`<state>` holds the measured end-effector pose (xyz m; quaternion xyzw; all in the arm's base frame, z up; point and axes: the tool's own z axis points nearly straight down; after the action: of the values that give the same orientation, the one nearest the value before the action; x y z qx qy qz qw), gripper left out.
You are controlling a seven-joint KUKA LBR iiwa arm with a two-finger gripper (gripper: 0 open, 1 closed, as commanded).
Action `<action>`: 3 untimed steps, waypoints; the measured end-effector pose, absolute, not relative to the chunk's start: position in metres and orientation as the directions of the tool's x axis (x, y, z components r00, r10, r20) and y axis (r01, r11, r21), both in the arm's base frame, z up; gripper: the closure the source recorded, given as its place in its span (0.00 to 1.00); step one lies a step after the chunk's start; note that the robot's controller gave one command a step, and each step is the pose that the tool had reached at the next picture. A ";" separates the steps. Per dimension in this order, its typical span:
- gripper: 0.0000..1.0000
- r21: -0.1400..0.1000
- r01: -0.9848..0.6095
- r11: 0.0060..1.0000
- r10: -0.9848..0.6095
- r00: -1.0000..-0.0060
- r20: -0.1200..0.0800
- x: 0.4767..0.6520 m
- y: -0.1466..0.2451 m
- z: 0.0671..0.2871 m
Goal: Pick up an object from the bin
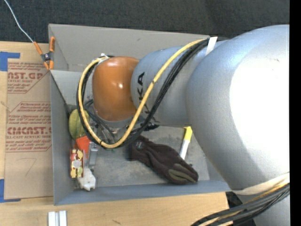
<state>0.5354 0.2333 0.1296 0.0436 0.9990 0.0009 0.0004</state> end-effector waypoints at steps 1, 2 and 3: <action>0.00 0.003 -0.495 0.869 -0.495 -0.869 -0.003 0.551 0.236 0.070; 1.00 0.003 -0.473 0.881 -0.473 -0.881 -0.007 0.554 0.246 0.071; 1.00 0.003 -0.473 0.881 -0.473 -0.881 -0.007 0.554 0.246 0.071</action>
Offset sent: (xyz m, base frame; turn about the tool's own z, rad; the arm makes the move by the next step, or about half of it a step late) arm 0.0180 0.0113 -0.0596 -0.5809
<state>0.5542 0.2460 0.0712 -0.2438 0.9698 0.0025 0.0030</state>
